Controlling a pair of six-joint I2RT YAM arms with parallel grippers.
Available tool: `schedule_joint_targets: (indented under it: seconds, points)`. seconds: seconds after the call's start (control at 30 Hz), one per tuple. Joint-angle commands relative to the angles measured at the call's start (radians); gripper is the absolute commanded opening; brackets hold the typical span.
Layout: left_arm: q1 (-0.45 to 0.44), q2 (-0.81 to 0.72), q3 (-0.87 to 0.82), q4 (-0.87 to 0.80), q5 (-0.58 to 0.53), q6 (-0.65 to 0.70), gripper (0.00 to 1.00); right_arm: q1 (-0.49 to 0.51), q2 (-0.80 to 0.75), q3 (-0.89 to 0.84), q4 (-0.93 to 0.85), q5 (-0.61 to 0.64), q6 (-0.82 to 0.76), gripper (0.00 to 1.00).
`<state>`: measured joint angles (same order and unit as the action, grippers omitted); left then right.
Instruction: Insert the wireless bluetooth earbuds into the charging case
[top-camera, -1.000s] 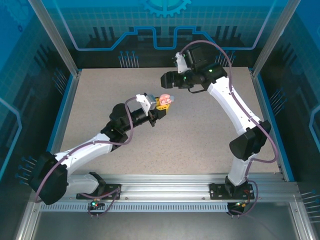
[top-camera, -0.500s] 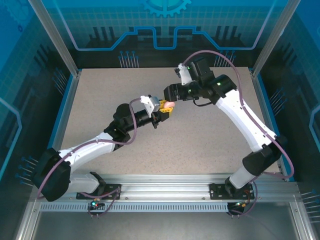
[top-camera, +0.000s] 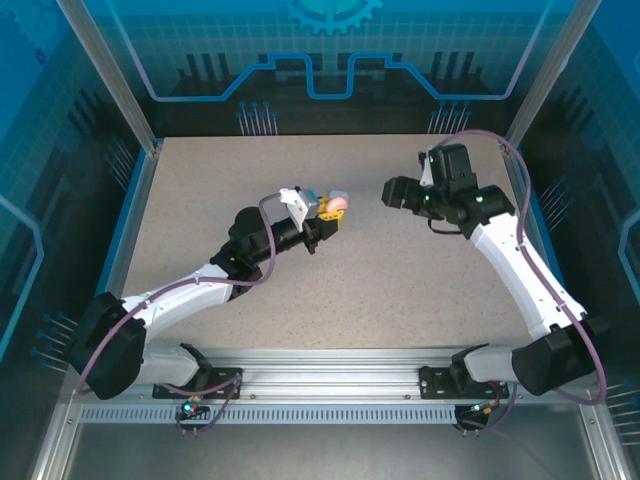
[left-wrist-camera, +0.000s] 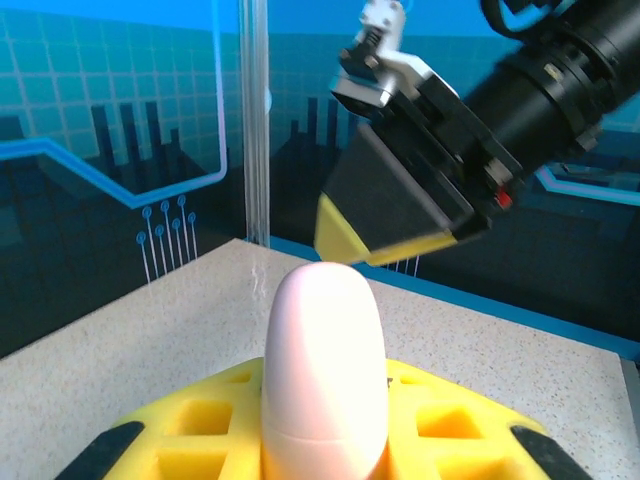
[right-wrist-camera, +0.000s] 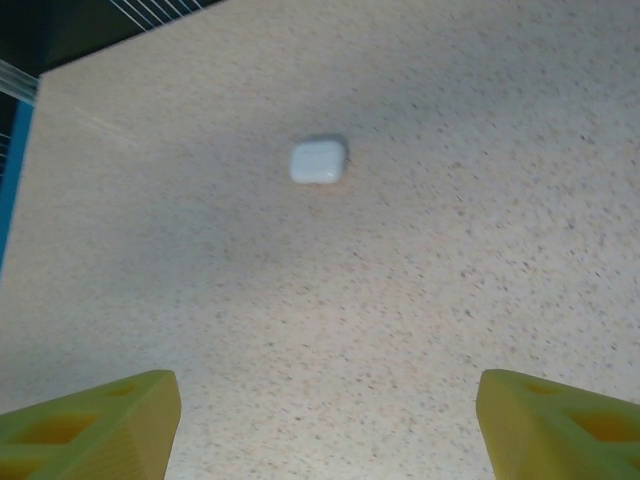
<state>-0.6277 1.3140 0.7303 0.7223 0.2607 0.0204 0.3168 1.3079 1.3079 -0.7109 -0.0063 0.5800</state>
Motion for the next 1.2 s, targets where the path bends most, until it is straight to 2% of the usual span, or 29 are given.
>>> schedule_joint_targets:
  seconds: [0.0,0.23,0.43,0.53,0.8,1.17]
  points:
    - [0.005,0.031,-0.043,0.02,-0.054,-0.07,0.0,-0.008,-0.042,-0.141,0.104,0.046,0.021,0.79]
    - [0.004,0.098,-0.103,0.019,-0.114,-0.173,0.0,-0.008,-0.079,-0.366,0.189,0.057,0.032,0.79]
    - [0.004,0.178,-0.092,-0.036,-0.154,-0.261,0.0,-0.008,-0.096,-0.423,0.217,0.043,0.032,0.79]
    - [0.004,0.229,-0.045,-0.116,-0.165,-0.29,0.0,-0.009,-0.101,-0.448,0.217,0.046,0.022,0.8]
    - [0.006,0.402,0.076,-0.175,-0.151,-0.4,0.0,-0.019,-0.101,-0.45,0.227,0.037,0.015,0.8]
    - [0.022,0.625,0.345,-0.465,-0.142,-0.545,0.0,-0.042,-0.098,-0.435,0.222,0.02,0.009,0.8]
